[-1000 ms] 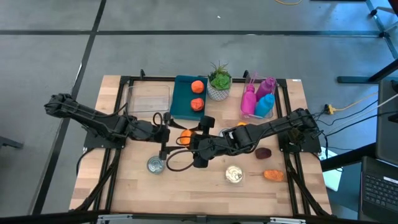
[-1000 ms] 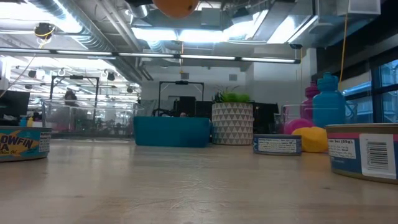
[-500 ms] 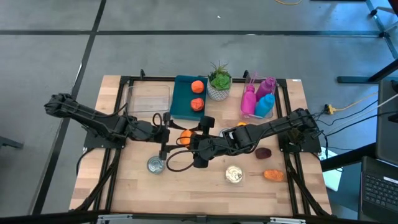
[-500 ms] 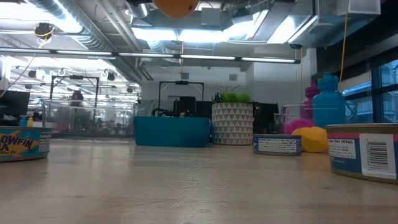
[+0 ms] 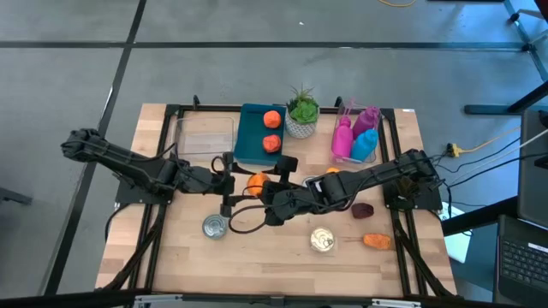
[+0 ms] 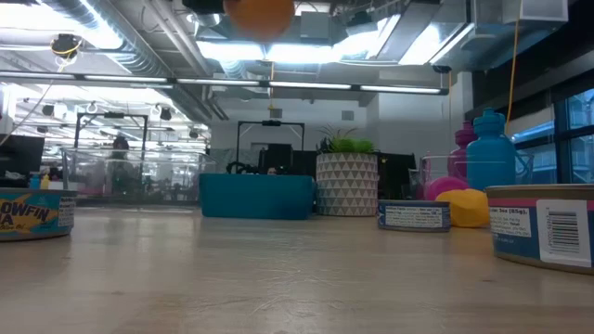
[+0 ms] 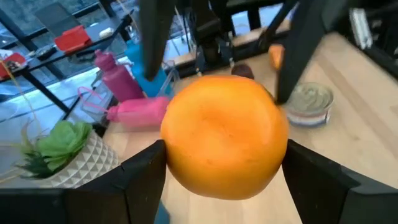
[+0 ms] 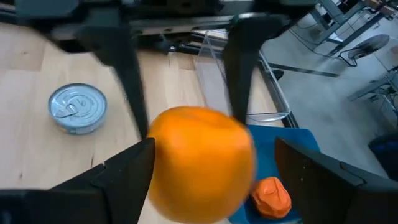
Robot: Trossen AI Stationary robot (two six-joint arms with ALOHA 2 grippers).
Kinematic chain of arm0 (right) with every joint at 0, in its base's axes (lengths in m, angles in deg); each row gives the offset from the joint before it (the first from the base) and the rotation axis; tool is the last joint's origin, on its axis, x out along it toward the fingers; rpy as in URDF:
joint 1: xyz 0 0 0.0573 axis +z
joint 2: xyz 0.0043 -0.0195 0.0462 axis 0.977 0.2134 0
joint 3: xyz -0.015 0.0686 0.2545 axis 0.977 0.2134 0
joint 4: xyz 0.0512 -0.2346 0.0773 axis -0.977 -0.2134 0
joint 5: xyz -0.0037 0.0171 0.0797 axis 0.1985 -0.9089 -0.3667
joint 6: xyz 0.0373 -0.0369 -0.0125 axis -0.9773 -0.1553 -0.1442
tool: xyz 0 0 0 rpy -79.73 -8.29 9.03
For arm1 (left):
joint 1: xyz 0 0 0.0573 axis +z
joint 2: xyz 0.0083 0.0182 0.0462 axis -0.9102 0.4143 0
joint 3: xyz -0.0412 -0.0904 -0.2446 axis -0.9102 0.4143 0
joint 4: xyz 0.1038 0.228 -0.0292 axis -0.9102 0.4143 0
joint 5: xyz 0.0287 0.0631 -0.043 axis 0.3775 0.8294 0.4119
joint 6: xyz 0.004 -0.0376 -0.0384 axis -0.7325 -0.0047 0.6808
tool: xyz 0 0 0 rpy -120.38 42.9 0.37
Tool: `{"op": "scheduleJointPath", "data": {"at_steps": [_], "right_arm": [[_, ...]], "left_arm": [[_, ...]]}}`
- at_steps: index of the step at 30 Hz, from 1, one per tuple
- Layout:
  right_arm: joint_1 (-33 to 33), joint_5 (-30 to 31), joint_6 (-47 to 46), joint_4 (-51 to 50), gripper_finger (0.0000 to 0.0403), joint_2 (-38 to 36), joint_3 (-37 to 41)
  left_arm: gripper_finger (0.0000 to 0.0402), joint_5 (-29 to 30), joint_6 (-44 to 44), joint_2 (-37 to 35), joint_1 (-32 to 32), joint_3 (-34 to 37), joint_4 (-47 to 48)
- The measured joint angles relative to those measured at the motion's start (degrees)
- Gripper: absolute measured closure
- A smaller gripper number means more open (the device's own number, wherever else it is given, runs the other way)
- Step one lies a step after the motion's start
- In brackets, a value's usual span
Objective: Pick & Place Food Item
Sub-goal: Put the orange into the blue bin
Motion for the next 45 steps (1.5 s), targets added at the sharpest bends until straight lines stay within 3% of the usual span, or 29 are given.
{"op": "scheduleJointPath", "data": {"at_steps": [5, 9, 14, 21, 28, 32, 38, 45], "right_arm": [[1.3, -1.1, -0.1, -0.3, 0.0081, 0.0, 0.0], [1.8, 1.9, -1.8, -4.1, 0.0081, -0.2, 0.0], [2.1, 2.3, -7.7, -10.3, 0.0081, -0.4, 0.0], [5.1, 3.0, -11.4, -13.0, 0.008, -0.4, 0.0], [7.4, 3.0, -13.8, -14.4, 0.008, -0.4, 0.0], [7.6, 3.0, -14.6, -15.3, 0.008, -0.4, 0.0], [7.6, 2.9, -14.6, -15.8, 0.008, -0.4, 0.0], [7.4, 4.5, -17.9, -20.1, 0.008, -0.4, 0.0]], "left_arm": [[0.0125, 3.6, -1.2, 0.0, 0.0, 0.0, 1.1], [0.0125, 9.4, -3.5, 0.0, 0.7, 0.0, 0.6], [0.0125, 12.8, -5.3, 0.0, 7.6, 0.0, 1.3], [0.0125, 1.2, -5.0, 2.4, 28.5, 0.0, 2.5], [0.0122, -16.9, 0.3, 9.5, 44.9, 0.0, 4.4], [0.0099, -19.5, -0.6, 15.1, 48.5, 0.0, 6.6], [0.0053, -21.2, -2.0, 21.2, 49.1, 0.0, 6.0], [0.0038, -22.9, -3.3, 19.6, 48.1, 0.0, -0.2]]}}
